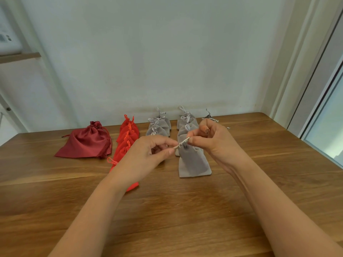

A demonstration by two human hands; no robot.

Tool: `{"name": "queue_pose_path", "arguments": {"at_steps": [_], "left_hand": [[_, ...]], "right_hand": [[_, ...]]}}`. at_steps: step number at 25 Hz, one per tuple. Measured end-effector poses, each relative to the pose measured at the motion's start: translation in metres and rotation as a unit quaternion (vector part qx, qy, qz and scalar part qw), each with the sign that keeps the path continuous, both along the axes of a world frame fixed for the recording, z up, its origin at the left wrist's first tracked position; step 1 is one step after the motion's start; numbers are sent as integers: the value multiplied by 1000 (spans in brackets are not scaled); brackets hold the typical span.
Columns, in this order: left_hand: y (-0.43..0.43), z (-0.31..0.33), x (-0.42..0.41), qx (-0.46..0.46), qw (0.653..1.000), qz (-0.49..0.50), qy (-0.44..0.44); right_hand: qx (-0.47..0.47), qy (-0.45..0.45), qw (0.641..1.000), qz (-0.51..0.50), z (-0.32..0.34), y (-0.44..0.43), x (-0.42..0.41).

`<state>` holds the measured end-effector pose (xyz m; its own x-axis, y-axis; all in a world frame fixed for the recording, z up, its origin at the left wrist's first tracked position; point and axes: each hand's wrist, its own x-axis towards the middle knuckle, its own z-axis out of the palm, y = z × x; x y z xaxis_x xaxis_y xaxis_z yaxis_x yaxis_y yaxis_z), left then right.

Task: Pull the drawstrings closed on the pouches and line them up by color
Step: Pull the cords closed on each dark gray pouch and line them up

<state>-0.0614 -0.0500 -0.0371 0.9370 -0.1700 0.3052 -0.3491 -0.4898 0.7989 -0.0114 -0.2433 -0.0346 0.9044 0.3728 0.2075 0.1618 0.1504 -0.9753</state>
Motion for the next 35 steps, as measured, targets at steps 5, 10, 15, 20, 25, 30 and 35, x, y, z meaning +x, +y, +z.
{"name": "queue_pose_path", "arguments": {"at_steps": [5, 10, 15, 20, 25, 30, 35], "left_hand": [[-6, 2, 0, -79, 996, 49, -10], [-6, 0, 1, -78, 995, 56, -7], [-6, -6, 2, -4, 994, 89, -68], [-7, -10, 5, 85, 969, 131, -190], [-10, -13, 4, 69, 967, 124, -212], [-17, -13, 2, -15, 980, 111, -165], [-17, -5, -3, -153, 983, 72, -77]], "right_hand": [[-4, -12, 999, 45, -2, 6, -1], [0, -40, 998, 54, -1, 12, -6], [-36, -131, 991, -19, 1, 12, -11], [-111, -233, 963, -77, 1, 13, -17], [-106, -154, 981, -41, -1, 16, -16], [-78, -131, 988, 7, 2, 15, -17], [-89, -186, 978, -39, 2, 13, -15]]}}
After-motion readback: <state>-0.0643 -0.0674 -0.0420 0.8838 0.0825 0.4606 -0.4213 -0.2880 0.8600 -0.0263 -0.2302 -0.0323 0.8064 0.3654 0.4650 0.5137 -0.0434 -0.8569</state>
